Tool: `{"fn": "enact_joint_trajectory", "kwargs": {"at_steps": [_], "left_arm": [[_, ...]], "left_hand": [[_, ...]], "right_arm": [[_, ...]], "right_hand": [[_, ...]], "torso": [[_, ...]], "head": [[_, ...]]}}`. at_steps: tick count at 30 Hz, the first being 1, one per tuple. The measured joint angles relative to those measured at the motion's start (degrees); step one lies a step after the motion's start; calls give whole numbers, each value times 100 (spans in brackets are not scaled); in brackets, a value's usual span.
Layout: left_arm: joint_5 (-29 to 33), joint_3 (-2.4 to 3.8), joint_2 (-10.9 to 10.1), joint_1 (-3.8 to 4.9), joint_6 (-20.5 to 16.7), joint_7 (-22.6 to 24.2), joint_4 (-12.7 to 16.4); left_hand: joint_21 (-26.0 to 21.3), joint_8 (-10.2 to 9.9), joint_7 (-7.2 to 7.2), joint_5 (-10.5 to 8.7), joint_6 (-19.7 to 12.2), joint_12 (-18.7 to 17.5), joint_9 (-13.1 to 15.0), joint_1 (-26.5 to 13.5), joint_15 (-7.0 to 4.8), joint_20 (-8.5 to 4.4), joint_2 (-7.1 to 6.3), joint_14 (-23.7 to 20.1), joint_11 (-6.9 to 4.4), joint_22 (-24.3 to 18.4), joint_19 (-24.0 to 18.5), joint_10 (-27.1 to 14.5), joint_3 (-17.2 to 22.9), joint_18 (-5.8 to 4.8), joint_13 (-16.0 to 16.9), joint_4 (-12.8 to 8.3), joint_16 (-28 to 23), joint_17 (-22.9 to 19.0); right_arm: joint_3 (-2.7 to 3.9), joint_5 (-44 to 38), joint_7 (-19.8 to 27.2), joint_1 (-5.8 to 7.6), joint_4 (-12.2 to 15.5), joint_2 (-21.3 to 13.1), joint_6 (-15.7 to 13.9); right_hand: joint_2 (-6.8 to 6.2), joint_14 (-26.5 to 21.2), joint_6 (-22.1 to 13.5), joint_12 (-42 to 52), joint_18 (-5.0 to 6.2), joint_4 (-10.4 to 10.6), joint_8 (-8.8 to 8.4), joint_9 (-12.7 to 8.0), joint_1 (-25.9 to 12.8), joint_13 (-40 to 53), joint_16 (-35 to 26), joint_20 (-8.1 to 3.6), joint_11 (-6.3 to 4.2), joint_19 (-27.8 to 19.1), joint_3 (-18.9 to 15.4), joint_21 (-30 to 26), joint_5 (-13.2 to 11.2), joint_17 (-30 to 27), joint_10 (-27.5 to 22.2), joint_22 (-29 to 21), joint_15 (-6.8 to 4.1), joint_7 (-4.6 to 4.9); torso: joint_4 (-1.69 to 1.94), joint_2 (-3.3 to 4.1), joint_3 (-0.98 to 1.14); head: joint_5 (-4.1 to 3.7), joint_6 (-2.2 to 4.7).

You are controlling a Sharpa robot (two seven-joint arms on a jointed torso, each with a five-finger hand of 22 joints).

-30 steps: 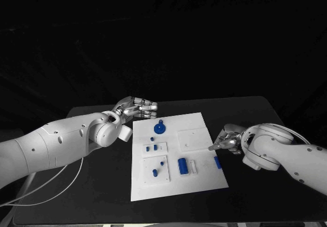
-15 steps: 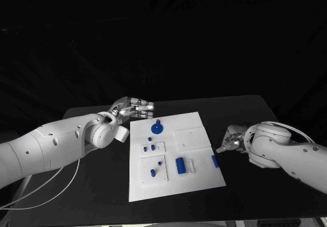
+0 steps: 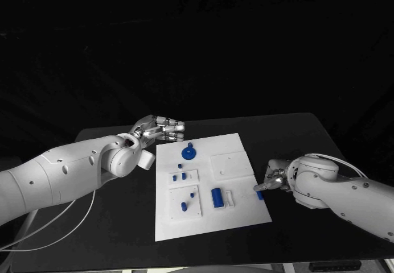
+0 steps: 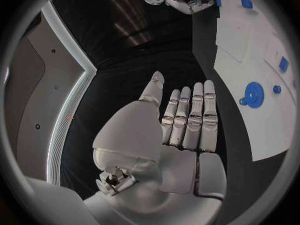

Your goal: Assemble the parts on the task board

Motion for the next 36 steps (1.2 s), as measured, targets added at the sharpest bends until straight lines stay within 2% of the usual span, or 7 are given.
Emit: {"fn": "enact_joint_trajectory", "kwargs": {"at_steps": [8,16,20,23,28,31,36], "left_arm": [[0,0,-4,0,2,-1,-1],[-1,0,-3,0,5,-3,0],[-1,-1,-3,0,6,-3,0],[-1,-1,-3,0,8,-3,0],[-1,-1,-4,-1,10,-3,0],[-1,-1,-4,-1,12,-4,-1],[-1,-1,-5,-1,16,-5,-3]], "left_hand": [[0,0,0,0,0,0,0,-19,0,0,19,0,0,1,0,0,0,0,0,0,0,0],[0,0,0,0,0,0,0,-22,0,0,22,0,0,-4,0,0,0,0,0,0,0,0],[0,0,0,0,0,0,0,-22,0,0,22,0,0,-4,0,0,0,0,0,0,0,0],[0,0,0,0,0,0,0,-22,0,0,22,0,0,-4,0,0,0,0,0,0,0,0],[0,0,0,0,0,0,0,-22,0,0,22,0,0,-3,0,0,0,0,0,0,0,0],[0,0,0,0,0,0,0,-22,0,0,22,0,0,-3,0,0,0,0,0,0,0,0],[0,0,0,0,0,0,0,-22,0,0,22,0,0,-3,0,0,0,0,0,0,0,0]], "right_arm": [[-31,16,-3,-72,-54,83,17],[-87,3,-5,-99,-206,181,7],[-113,-8,-5,-95,-260,221,-6],[-129,-16,-2,-86,-299,247,-20],[-151,-26,6,-76,-345,282,-51],[-158,-27,9,-74,-356,294,-73],[-167,-15,14,-74,-361,305,-140]], "right_hand": [[32,0,0,-23,0,46,0,-12,33,0,-2,0,0,0,-20,0,0,3,0,0,0,0],[188,0,0,-23,0,-293,3,-12,331,7,-3,0,0,0,252,0,0,10,0,0,0,0],[332,0,27,-23,0,-681,22,-9,484,7,-3,0,0,0,287,0,0,10,0,-1,0,1],[480,0,54,-23,0,-1042,20,-8,426,7,-3,0,-1,0,301,0,30,4,0,-1,0,-8],[583,0,92,-23,0,-1276,15,-1,465,2,-3,0,-2,0,326,0,94,-15,-1,-1,0,-7],[688,0,94,-23,0,-1443,15,3,491,-1,-3,0,-21,0,383,0,274,-20,-21,-1,0,-7],[853,-9,97,-23,0,-1890,15,10,386,-2,-3,0,-11,0,497,0,719,-30,-30,-1,10,-4]], "torso": [[-5,0,3],[-3,0,4],[-3,0,4],[-3,0,4],[-3,0,2],[-3,-1,2],[-3,0,2]], "head": [[14,-9],[19,-9],[20,-14],[20,-24],[21,-26],[21,-26],[21,-33]]}}
